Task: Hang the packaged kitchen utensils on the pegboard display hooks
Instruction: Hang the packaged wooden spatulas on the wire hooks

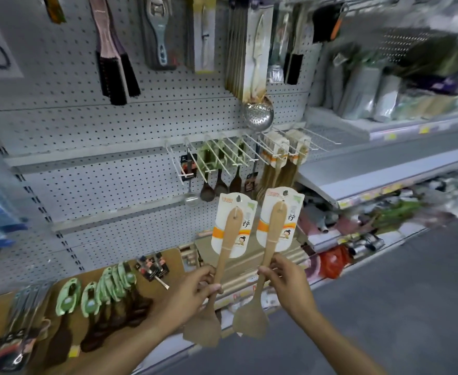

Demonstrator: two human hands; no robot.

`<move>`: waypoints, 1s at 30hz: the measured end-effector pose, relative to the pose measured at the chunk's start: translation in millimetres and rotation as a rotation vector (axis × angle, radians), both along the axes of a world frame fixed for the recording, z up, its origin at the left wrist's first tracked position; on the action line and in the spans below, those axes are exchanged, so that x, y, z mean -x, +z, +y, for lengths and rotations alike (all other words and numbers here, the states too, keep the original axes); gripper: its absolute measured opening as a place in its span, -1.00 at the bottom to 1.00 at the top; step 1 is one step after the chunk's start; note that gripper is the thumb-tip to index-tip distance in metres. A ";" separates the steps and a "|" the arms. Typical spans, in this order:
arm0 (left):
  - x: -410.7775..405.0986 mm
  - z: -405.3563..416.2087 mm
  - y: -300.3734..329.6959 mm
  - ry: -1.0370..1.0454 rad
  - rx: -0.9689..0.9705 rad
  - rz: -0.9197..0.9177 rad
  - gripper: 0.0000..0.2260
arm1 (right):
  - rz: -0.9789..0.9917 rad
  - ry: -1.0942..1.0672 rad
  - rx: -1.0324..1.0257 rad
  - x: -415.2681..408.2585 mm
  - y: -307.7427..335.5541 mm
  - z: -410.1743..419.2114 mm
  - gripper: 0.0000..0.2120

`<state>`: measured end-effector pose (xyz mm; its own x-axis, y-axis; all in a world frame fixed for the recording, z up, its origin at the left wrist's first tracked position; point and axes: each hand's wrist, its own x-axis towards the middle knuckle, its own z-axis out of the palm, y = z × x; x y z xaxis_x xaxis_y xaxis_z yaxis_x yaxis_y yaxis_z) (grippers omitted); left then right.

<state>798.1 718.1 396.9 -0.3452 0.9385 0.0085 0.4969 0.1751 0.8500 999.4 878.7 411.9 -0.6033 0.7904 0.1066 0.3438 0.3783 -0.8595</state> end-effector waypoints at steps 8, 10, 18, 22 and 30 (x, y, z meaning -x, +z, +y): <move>-0.9 97.8 2.3 -0.093 0.020 0.080 -0.93 | -0.009 -0.080 -0.003 -15.9 -2.3 74.2 -0.91; -0.3 127.5 1.7 -0.110 0.020 0.082 -0.92 | 0.010 -0.102 0.007 -19.3 -2.0 98.3 -0.91; 14.1 255.8 -11.3 -0.194 0.017 0.176 -0.89 | 0.012 -0.137 0.016 -12.4 -8.5 215.7 -0.88; 25.1 310.3 -18.7 -0.217 0.029 0.347 -0.81 | -0.015 -0.149 -0.020 -3.3 -6.9 269.0 -0.88; 34.1 382.7 -32.8 -0.297 0.071 0.380 -0.79 | -0.061 -0.104 -0.028 11.4 -13.3 349.1 -0.95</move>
<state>764.1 1100.8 364.1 -0.0467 0.9988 0.0145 0.8070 0.0292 0.5898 988.0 1227.8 398.7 -0.5243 0.8462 0.0950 0.4336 0.3613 -0.8255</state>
